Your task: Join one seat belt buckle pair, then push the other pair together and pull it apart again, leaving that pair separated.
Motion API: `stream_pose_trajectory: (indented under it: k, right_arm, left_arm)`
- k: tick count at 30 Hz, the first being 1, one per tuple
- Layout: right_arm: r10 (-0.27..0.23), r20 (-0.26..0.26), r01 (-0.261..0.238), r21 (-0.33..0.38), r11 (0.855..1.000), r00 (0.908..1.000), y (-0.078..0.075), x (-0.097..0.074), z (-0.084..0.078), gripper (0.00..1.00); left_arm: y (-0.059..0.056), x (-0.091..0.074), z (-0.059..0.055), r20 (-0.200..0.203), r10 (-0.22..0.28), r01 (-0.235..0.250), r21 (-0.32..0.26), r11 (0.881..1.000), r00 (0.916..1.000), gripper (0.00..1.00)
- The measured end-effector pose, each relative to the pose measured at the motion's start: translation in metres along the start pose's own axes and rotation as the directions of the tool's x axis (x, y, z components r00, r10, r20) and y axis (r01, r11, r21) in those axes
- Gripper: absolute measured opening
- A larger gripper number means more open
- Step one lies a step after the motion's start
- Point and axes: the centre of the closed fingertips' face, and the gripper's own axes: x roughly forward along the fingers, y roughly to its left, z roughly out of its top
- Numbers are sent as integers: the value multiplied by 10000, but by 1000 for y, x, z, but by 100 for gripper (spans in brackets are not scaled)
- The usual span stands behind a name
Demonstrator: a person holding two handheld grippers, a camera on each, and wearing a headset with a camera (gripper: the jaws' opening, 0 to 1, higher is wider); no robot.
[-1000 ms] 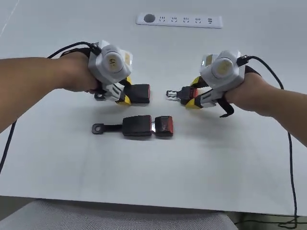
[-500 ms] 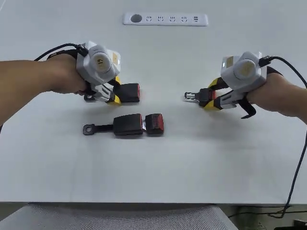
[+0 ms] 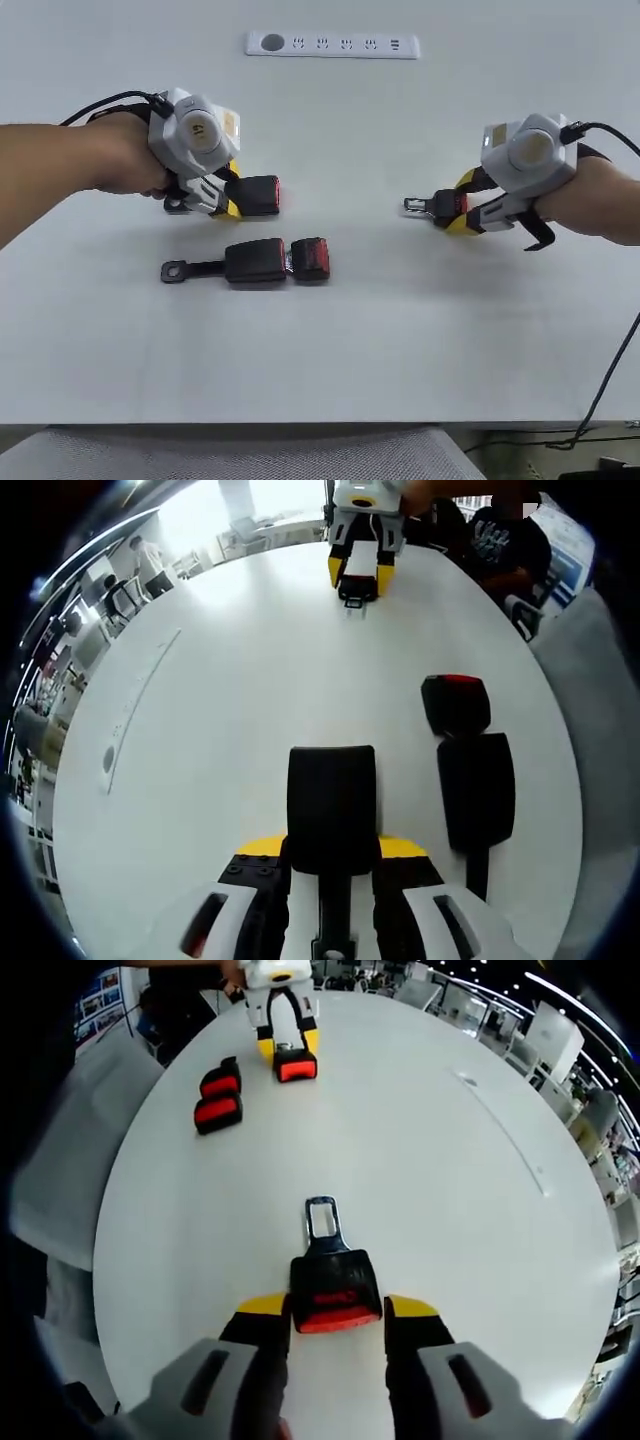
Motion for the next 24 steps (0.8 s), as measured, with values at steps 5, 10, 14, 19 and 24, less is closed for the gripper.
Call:
stream_pose_trajectory:
  k: [5,10,14,19,24]
  right_arm:
    - [-192,-163,192,1,9998,9997,-2,1,2,42]
    - [-406,-183,408,106,9991,9990,1,-2,3,48]
    - [-974,204,960,612,9935,9950,2,-13,8,51]
    - [-1403,818,1312,1071,9856,9867,20,-30,18,54]
    - [-1793,1326,1607,1400,9770,9748,39,-44,31,56]
  left_arm:
    - [3,1,-1,-101,14,-16,-124,9999,9999,32]
    - [5,0,-7,-309,100,-112,-403,9991,9995,33]
    - [5,-8,-17,-604,524,-555,-503,9972,9968,40]
    - [-3,-29,-17,-302,1291,-1312,-871,9875,9912,41]
    - [-32,-49,-18,158,1884,-1845,-1355,9734,9820,42]
